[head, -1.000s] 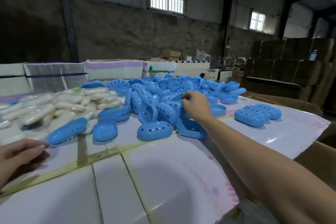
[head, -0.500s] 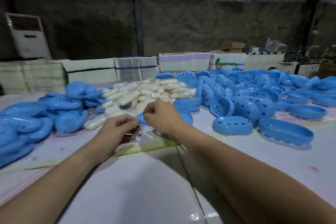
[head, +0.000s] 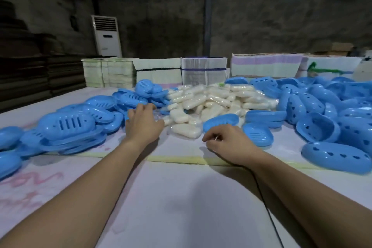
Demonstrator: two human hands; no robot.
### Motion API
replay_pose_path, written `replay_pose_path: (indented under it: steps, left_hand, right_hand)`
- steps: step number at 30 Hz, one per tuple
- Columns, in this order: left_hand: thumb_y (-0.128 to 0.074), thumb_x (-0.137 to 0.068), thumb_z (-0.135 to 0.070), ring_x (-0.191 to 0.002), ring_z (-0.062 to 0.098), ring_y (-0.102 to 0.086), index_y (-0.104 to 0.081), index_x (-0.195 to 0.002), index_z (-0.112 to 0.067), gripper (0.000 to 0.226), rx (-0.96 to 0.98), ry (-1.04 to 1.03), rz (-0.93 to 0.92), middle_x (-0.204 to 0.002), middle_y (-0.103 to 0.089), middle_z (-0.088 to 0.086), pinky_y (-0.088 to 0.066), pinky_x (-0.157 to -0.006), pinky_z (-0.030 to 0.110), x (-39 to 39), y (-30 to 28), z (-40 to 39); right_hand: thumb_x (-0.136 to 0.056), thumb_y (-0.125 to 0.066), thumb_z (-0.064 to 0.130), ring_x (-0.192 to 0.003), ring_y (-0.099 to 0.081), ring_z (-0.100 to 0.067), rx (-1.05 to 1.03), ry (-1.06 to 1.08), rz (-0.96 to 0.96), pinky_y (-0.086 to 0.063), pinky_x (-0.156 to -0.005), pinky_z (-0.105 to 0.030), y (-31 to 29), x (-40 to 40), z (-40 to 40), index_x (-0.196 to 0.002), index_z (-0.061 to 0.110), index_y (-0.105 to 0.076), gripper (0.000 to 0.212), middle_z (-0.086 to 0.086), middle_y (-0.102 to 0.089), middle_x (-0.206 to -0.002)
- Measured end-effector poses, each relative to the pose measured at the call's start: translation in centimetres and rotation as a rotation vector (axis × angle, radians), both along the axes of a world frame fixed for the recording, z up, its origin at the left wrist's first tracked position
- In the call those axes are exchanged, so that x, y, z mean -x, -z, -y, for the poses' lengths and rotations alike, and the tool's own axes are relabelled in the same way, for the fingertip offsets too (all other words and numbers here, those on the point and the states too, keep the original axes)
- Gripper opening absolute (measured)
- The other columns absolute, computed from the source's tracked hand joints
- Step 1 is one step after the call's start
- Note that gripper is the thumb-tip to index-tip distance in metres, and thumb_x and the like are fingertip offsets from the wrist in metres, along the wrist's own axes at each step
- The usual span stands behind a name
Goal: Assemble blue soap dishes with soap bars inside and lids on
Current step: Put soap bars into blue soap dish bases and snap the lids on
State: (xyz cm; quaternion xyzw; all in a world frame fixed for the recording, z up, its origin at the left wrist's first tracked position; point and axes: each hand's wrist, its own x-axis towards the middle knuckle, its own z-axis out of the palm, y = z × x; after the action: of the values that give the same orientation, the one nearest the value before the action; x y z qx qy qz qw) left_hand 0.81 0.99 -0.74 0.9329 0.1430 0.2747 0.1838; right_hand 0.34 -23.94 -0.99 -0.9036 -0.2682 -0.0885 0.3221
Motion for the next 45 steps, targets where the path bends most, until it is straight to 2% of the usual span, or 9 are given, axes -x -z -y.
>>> replay_pose_path:
  steps: [6, 10, 20, 23, 29, 34, 37, 40, 45]
  left_hand:
    - [-0.059, -0.096, -0.035, -0.129, 0.036, -0.033, -0.059, -0.128, -0.026, 0.033, 0.018, -0.108, -0.097, -0.14, -0.044, 0.008, -0.034, -0.102, 0.047, -0.5, 1.1, -2.3]
    - [-0.065, -0.094, -0.031, -0.125, 0.033, -0.038, -0.067, -0.116, -0.021, 0.024, 0.009, -0.086, 0.006, -0.132, -0.052, 0.006, -0.037, -0.094, 0.044, -0.4, 1.0, -1.7]
    - [-0.074, -0.088, -0.043, -0.129, 0.025, -0.031, -0.071, -0.096, -0.039, 0.01, 0.032, 0.217, 0.115, -0.135, -0.046, -0.008, -0.025, -0.095, 0.037, 2.4, -1.8, 3.8]
    - [-0.074, -0.089, -0.029, -0.123, 0.022, -0.035, -0.072, -0.094, -0.033, 0.007, 0.03, 0.362, 0.126, -0.122, -0.047, -0.011, -0.025, -0.093, 0.029, 3.3, -2.4, 4.5]
    - [-0.066, -0.085, -0.008, -0.113, 0.013, -0.048, -0.064, -0.072, -0.039, 0.034, -0.005, 0.688, -0.092, -0.106, -0.059, -0.021, -0.037, -0.103, 0.033, 4.1, -2.5, 4.6]
    - [-0.058, -0.084, -0.003, -0.105, 0.006, -0.055, -0.069, -0.061, -0.039, 0.043, 0.041, 0.741, -0.197, -0.104, -0.064, -0.018, -0.041, -0.09, 0.019, 3.6, -1.8, 4.8]
    - [-0.053, -0.087, 0.002, -0.114, 0.008, -0.047, -0.068, -0.078, -0.042, 0.047, 0.054, 0.707, -0.067, -0.109, -0.059, -0.021, -0.035, -0.095, 0.019, 2.9, -0.9, 5.0]
    - [-0.054, -0.089, 0.0, -0.121, 0.016, -0.045, -0.066, -0.114, -0.029, 0.04, -0.036, 0.589, -0.002, -0.122, -0.06, -0.007, -0.037, -0.103, 0.031, 1.6, -0.2, 4.2]
    - [-0.058, -0.089, -0.019, -0.134, 0.024, -0.034, -0.047, -0.142, -0.035, 0.057, -0.175, 0.471, -0.254, -0.146, -0.05, -0.002, -0.032, -0.108, 0.049, -0.4, 0.5, 3.1]
  right_hand:
    - [-0.083, -0.063, 0.021, -0.075, -0.058, 0.008, -0.007, 0.004, 0.008, -0.038, -0.062, -0.006, -0.1, 0.2, 0.5, -0.078, 0.041, -0.065, 0.021, 0.022, -0.066, -0.076]
    - [-0.082, -0.064, 0.022, -0.074, -0.057, 0.011, -0.038, 0.021, -0.003, -0.036, -0.06, -0.008, -0.1, 0.1, 0.6, -0.072, 0.046, -0.063, 0.026, 0.025, -0.064, -0.071]
    - [-0.085, -0.059, 0.016, -0.063, -0.059, -0.001, -0.253, 0.211, 0.037, -0.039, -0.054, -0.013, -1.4, -0.2, 2.3, -0.083, 0.03, -0.073, 0.02, 0.019, -0.065, -0.069]
    - [-0.087, -0.058, 0.015, -0.064, -0.061, -0.003, -0.271, 0.256, 0.014, -0.039, -0.052, -0.011, -1.5, -0.4, 3.0, -0.086, 0.03, -0.073, 0.022, 0.019, -0.065, -0.073]
    - [-0.086, -0.059, 0.014, -0.062, -0.058, 0.004, -0.263, 0.234, 0.038, -0.039, -0.051, -0.008, -1.2, -0.2, 2.7, -0.088, 0.03, -0.072, 0.021, 0.019, -0.064, -0.074]
    - [-0.087, -0.062, 0.016, -0.076, -0.062, -0.005, -0.232, 0.173, 0.038, -0.042, -0.063, -0.012, -1.1, -0.1, 2.5, -0.089, 0.033, -0.072, 0.02, 0.014, -0.068, -0.082]
    - [-0.085, -0.068, 0.027, -0.089, -0.058, -0.002, -0.068, 0.043, 0.014, -0.041, -0.075, -0.014, -0.8, 0.0, 2.2, -0.098, 0.035, -0.072, 0.016, 0.019, -0.064, -0.096]
    - [-0.084, -0.071, 0.029, -0.09, -0.053, 0.0, 0.06, -0.005, 0.009, -0.035, -0.072, -0.005, -0.4, -0.1, 1.8, -0.097, 0.034, -0.074, 0.015, 0.023, -0.059, -0.09]
    - [-0.086, -0.066, 0.02, -0.089, -0.054, 0.002, 0.083, -0.001, 0.014, -0.034, -0.067, -0.002, -0.4, -0.2, 1.4, -0.1, 0.033, -0.075, 0.02, 0.028, -0.056, -0.083]
